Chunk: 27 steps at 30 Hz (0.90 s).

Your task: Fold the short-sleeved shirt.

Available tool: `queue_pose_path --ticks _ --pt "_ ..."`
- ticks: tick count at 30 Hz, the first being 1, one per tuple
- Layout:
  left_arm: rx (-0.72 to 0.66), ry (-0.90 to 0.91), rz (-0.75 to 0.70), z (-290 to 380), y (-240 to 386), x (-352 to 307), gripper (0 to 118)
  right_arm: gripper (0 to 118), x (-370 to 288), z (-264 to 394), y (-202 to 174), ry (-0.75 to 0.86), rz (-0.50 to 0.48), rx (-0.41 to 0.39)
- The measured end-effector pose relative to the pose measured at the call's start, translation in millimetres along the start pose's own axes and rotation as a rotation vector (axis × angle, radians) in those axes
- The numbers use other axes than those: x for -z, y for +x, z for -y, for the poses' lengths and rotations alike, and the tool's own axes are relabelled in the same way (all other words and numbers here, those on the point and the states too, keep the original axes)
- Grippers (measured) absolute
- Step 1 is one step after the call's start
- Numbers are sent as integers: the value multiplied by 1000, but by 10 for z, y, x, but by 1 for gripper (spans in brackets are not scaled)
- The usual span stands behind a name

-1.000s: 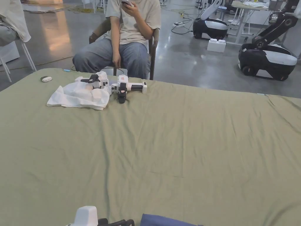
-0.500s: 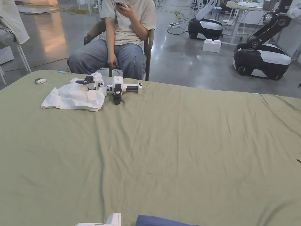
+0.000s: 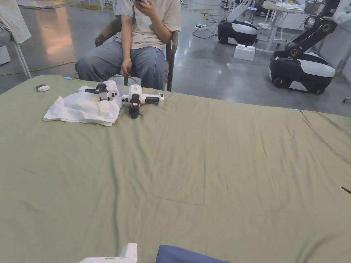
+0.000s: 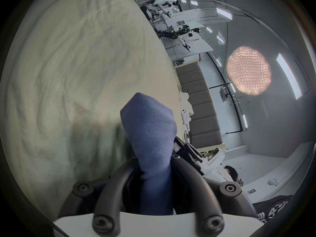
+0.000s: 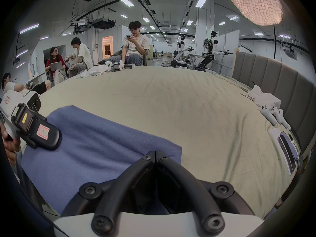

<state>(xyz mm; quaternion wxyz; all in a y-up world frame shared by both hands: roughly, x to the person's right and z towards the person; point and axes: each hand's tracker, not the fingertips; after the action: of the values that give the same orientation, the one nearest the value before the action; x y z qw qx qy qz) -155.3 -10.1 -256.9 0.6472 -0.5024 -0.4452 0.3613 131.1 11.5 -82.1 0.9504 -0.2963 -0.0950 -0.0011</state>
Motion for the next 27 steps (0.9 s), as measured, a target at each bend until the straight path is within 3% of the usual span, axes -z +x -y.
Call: queue_pose_path --ticks 10,20,27 --pt "66 39 -11 -616 441 -1138 16 0 -222 -884 143 184 28 -3" --pt "65 149 -318 -1396 443 -3020 16 0 -228 -1608 423 299 91 -4" --pt "-17 191 -545 -1490 313 -3710 16 0 -260 -1703 547 318 121 19"
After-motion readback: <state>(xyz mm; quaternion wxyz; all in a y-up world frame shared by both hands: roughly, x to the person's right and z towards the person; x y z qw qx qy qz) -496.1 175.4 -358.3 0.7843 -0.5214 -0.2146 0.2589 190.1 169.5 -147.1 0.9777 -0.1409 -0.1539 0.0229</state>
